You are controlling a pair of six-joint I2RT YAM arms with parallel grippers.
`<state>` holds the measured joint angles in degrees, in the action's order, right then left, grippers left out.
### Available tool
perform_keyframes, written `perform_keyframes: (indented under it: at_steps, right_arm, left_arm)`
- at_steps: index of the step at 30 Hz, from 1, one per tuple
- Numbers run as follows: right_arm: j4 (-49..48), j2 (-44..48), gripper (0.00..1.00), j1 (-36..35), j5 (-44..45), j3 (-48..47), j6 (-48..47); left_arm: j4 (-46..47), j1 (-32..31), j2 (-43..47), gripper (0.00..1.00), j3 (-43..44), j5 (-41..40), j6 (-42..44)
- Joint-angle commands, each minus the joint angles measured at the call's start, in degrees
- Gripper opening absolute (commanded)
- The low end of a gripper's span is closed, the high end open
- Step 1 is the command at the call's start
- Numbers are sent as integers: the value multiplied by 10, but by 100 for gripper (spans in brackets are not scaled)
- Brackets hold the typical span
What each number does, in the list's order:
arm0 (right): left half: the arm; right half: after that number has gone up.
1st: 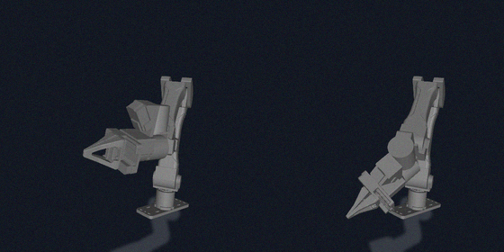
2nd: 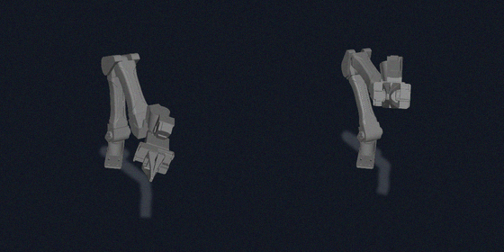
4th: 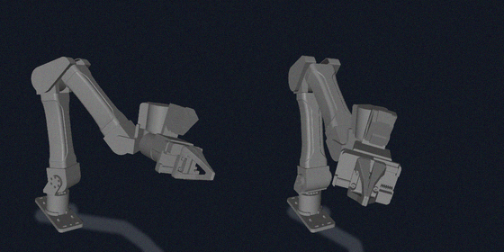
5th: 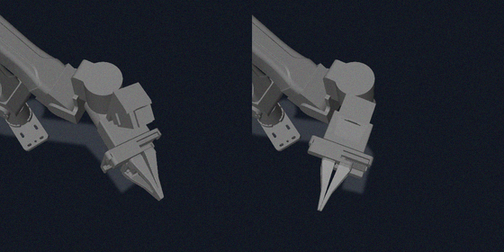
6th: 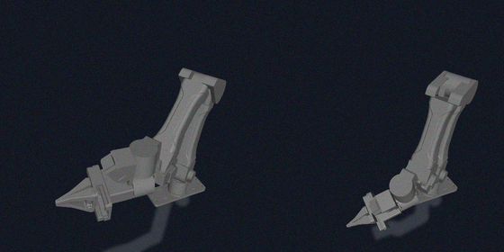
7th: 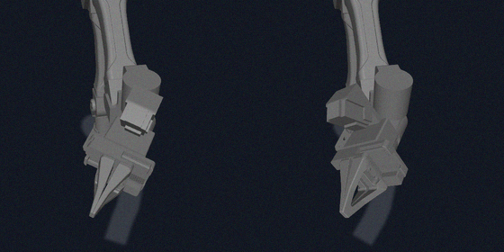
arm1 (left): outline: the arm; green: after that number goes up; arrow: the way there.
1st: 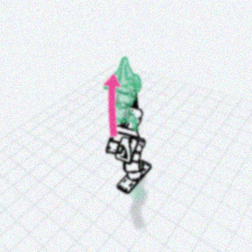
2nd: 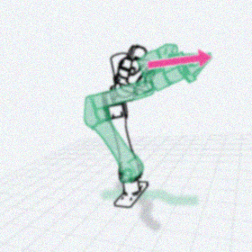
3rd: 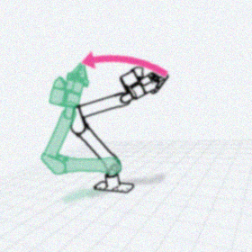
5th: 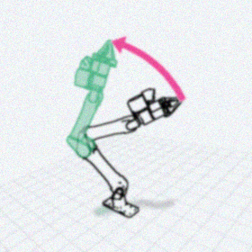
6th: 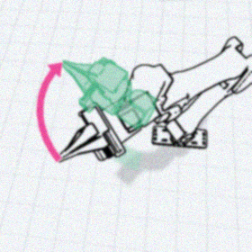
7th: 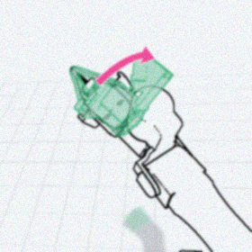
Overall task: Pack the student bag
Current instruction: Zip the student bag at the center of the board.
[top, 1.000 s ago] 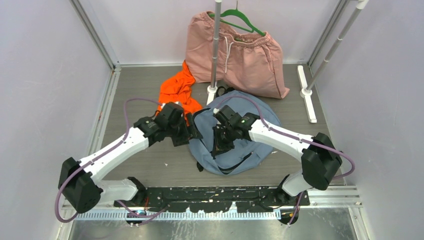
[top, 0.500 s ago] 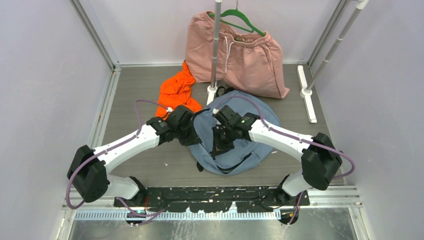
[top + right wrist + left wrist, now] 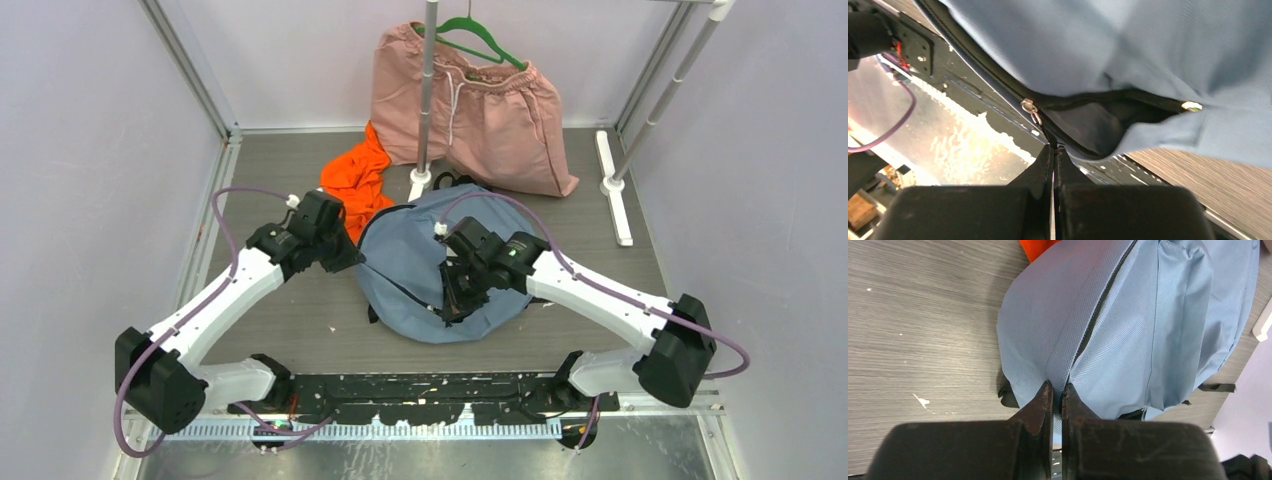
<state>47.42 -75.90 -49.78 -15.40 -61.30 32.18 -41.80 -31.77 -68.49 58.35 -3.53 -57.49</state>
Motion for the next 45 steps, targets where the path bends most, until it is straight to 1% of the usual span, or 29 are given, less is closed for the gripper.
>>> perform_keyframes:
  at_steps: [1, 6, 7, 10, 18, 21, 23, 25, 26, 27, 28, 29, 30, 32, 33, 35, 40, 42, 45]
  right_arm:
    - [102, 43, 1, -2, 77, -12, -14]
    - [151, 68, 1, -1, 162, 14, 18]
    - [157, 73, 1, 0, 190, 19, 28]
    - [155, 79, 1, 3, 208, 36, 45]
    - [79, 43, 1, 3, 175, 88, 54]
    - [63, 33, 1, 3, 169, 100, 51]
    - [53, 25, 1, 4, 163, 97, 46]
    - [25, 25, 1, 3, 114, 84, 37]
    - [4, 30, 1, 2, 86, 77, 33]
    - [-20, 36, 1, -1, 54, 68, 30]
    - [-41, 40, 1, -3, 33, 60, 27]
    - [-61, 40, 1, -7, 12, 51, 23]
    - [-75, 34, 1, -11, -9, 41, 17]
    - [-89, 13, 1, -24, -35, 24, 3]
    - [-93, -1, 1, -37, -37, 18, -3]
    - [-97, -33, 1, -57, -28, 15, -6]
    - [-88, -120, 1, -67, -16, 15, -9]
    - [-82, -130, 1, -68, -16, 17, -16]
    - [-73, -122, 1, -68, -8, 22, -25]
  left_arm:
    - [7, 42, 31, 0, 15, -42, 40]
    - [0, 92, 35, 0, 13, -30, 65]
    - [-2, 103, 36, 0, 14, -28, 71]
    - [-2, 133, 38, 0, 14, -12, 87]
    - [-16, 202, 36, 0, 21, 6, 144]
    - [-21, 212, 27, 0, 17, 13, 158]
    - [-7, 212, 20, 0, 6, 20, 167]
    - [7, 212, 0, 0, 6, 74, 179]
    - [6, 212, -13, 6, 15, 107, 187]
    - [0, 211, -28, 18, 24, 132, 190]
    - [-5, 209, -34, 33, 31, 154, 193]
    - [-6, 205, -31, 46, 33, 166, 194]
    - [-11, 200, -22, 53, 35, 168, 194]
    - [-27, 191, 10, 60, 38, 158, 189]
    - [-39, 188, 29, 62, 39, 154, 180]
    - [-65, 184, 64, 63, 35, 157, 164]
    - [-116, 164, 124, 61, -4, 187, 111]
    - [-118, 139, 142, 61, -32, 207, 88]
    - [-114, 88, 162, 62, -66, 200, 54]
